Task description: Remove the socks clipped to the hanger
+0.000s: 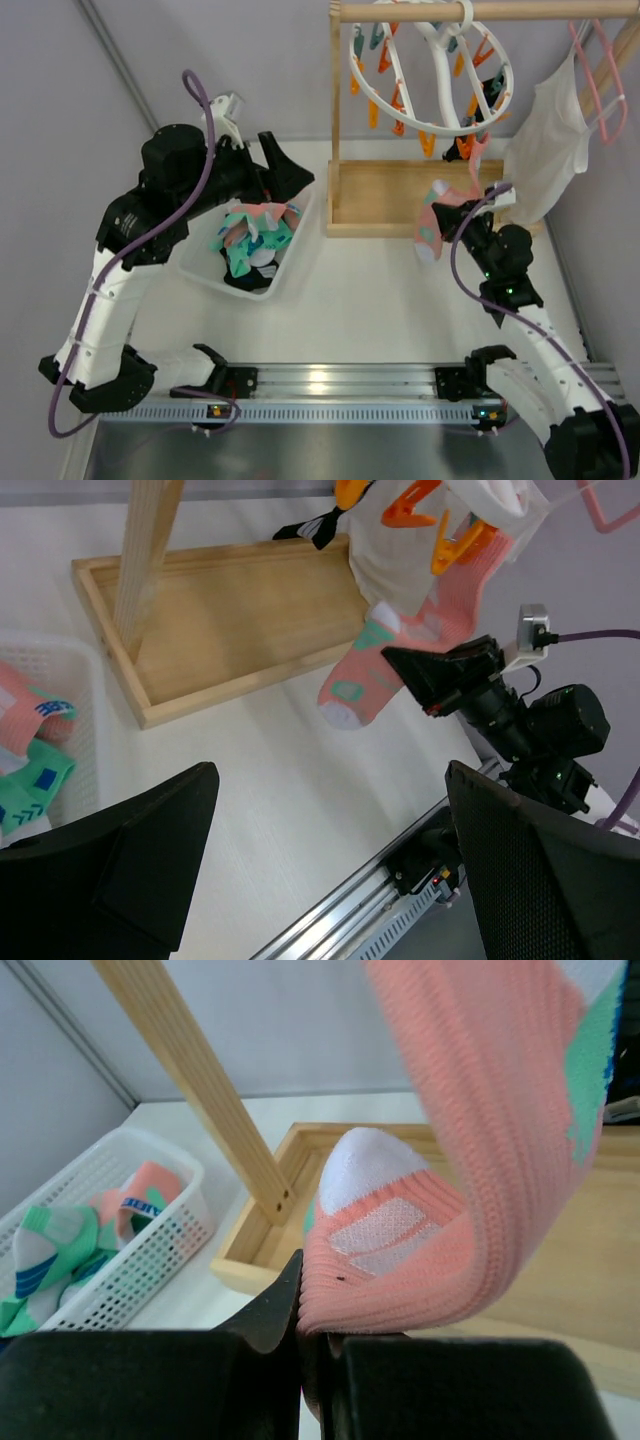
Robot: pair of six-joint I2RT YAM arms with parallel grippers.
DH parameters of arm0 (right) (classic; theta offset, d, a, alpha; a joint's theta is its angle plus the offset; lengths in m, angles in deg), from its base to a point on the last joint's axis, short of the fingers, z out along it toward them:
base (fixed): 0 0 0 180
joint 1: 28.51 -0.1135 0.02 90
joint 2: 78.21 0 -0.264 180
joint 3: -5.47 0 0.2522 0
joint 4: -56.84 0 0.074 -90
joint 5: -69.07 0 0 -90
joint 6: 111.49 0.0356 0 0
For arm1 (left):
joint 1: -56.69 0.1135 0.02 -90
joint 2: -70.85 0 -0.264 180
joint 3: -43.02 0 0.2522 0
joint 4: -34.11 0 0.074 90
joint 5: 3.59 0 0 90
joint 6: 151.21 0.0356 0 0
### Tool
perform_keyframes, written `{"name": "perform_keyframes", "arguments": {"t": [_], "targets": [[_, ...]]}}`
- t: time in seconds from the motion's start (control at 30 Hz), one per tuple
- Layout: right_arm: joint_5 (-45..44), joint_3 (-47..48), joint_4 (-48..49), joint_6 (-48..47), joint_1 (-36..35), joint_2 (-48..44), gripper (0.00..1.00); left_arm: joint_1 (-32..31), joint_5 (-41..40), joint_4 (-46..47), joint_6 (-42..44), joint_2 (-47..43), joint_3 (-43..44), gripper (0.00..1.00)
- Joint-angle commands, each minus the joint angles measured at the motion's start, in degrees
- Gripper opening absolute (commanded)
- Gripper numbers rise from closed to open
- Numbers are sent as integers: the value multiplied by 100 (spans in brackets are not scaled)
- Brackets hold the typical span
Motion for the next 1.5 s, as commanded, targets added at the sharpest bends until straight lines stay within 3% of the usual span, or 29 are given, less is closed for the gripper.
{"name": "perform_keyframes", "arguments": {"t": [0.0,0.1,0.33,0.6,0.73,0.87,1.07,1.47], "targets": [[-807,-161,-1056,155,-460,-784,0,-719,-840,134,-99,395,485,99],[-1149,-232,-1391,349,-908,-1146,0,-1536,-1193,117,-107,992,1011,99],[-2106,13,-1761,499,-2242,-1227,0,-1837,-1018,126,-177,2232,2820,99],[-3083,787,-1033,236,-4097,326,0,-1829,-1448,134,25,2856,3658,99],[-3022,1095,-505,165,-4398,882,0,-1793,-1326,169,139,3260,4053,99],[-2794,1236,-258,138,-4530,1155,0,-1460,-501,651,191,3594,4054,98],[-2504,1122,-153,-37,-4548,919,0,-1327,572,1381,525,3587,3633,95],[-2082,903,-267,-195,-4530,365,0,-1222,1004,2199,86,3850,2947,84]]}}
